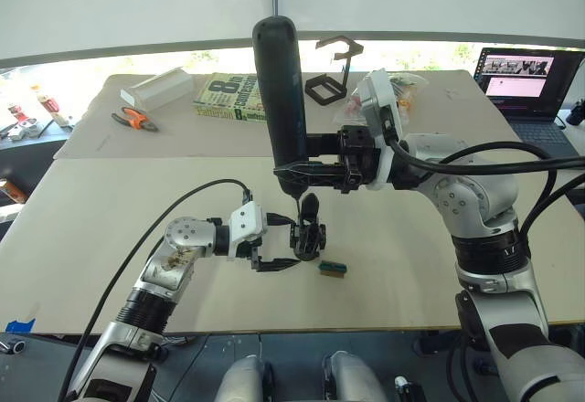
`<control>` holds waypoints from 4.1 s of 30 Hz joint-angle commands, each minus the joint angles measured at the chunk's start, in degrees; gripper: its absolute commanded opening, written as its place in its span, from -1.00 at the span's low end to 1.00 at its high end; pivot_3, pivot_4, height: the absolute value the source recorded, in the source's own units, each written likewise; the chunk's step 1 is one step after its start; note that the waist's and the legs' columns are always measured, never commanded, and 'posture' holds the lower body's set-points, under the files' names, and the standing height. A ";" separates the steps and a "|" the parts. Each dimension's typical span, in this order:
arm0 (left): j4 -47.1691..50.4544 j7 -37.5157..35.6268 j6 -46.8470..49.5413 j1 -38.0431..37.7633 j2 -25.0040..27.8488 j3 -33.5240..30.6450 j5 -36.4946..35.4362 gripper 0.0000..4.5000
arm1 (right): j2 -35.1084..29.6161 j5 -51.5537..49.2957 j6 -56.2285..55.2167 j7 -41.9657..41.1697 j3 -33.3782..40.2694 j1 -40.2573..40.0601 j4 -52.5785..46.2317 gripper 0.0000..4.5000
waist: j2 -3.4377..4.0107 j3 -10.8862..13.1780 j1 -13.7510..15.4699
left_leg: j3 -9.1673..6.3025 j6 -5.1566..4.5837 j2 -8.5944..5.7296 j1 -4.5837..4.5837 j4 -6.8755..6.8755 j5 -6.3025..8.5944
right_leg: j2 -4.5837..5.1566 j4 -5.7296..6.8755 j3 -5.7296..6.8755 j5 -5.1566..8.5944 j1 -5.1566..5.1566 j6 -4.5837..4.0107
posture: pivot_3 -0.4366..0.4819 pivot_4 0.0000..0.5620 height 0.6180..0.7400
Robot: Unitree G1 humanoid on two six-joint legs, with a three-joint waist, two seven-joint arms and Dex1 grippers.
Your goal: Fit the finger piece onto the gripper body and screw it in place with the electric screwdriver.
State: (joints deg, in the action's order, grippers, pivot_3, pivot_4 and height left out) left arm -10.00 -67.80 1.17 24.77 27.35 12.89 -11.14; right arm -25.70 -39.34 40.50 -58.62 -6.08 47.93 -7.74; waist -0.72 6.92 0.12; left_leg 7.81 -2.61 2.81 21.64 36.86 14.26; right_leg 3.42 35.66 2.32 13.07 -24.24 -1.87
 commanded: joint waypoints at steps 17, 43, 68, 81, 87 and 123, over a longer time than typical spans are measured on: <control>-1.26 -0.58 -2.56 1.39 -0.38 -0.02 0.76 1.00 | 0.56 -1.28 -1.09 0.02 2.10 -1.00 -3.81 -0.15 | 0.00 0.00 -0.11 | 0.00 0.00 -0.01 0.00 0.01 0.00 | 0.00 0.02 0.00 0.00 0.00 0.00 | -0.05 -0.47 1.00; -1.63 -0.20 -3.66 1.61 -0.70 -0.32 0.97 1.00 | 0.47 -2.13 0.49 -0.02 1.73 -2.01 -5.98 -0.15 | 0.00 0.00 -0.16 | 0.00 0.00 -0.01 -0.01 0.01 0.00 | -0.01 0.03 0.00 0.00 0.00 0.00 | -0.05 -0.47 1.00; -1.26 -0.40 -3.16 2.08 -0.97 -0.33 0.81 1.00 | 0.56 -0.87 -0.64 -0.23 1.13 -2.67 -5.45 -0.15 | 0.00 0.00 -0.18 | 0.00 0.00 -0.02 0.00 0.02 0.00 | -0.01 0.03 0.00 0.00 0.00 0.01 | -0.05 -0.47 1.00; -1.00 -0.16 -3.04 1.94 -1.04 -0.34 0.82 1.00 | 1.24 -0.06 -1.37 -0.40 1.12 -1.70 -4.04 -0.15 | 0.00 0.00 -0.19 | 0.00 0.00 -0.02 -0.01 0.02 0.00 | -0.02 0.03 0.00 0.00 0.00 0.01 | -0.05 -0.47 1.00; -1.01 0.00 -3.09 1.91 -1.11 -0.38 0.80 1.00 | 1.81 0.59 -1.82 -0.73 1.00 -1.31 -3.40 -0.15 | 0.00 0.00 -0.18 | 0.00 0.00 -0.02 -0.01 0.02 0.00 | -0.02 0.04 0.01 0.00 0.00 0.01 | -0.05 -0.47 1.00; -11.82 1.05 -8.45 4.99 -5.72 1.72 4.61 1.00 | 1.48 2.82 -3.82 -0.35 0.83 -6.06 -5.12 -0.15 | -0.01 -0.01 -0.01 | 0.00 0.00 -0.06 -0.07 0.04 0.00 | -0.02 0.06 0.03 0.01 0.06 0.01 | -0.05 -0.47 1.00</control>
State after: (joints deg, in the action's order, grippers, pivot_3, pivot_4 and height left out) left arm -21.89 -66.96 -5.77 28.44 21.94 14.56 -6.69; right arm -24.05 -36.20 37.84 -59.11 -6.21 41.72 -10.83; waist -0.73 6.91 0.11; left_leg 7.81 -2.62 2.75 21.60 36.92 14.26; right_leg 3.40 35.73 2.35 13.07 -24.20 -1.87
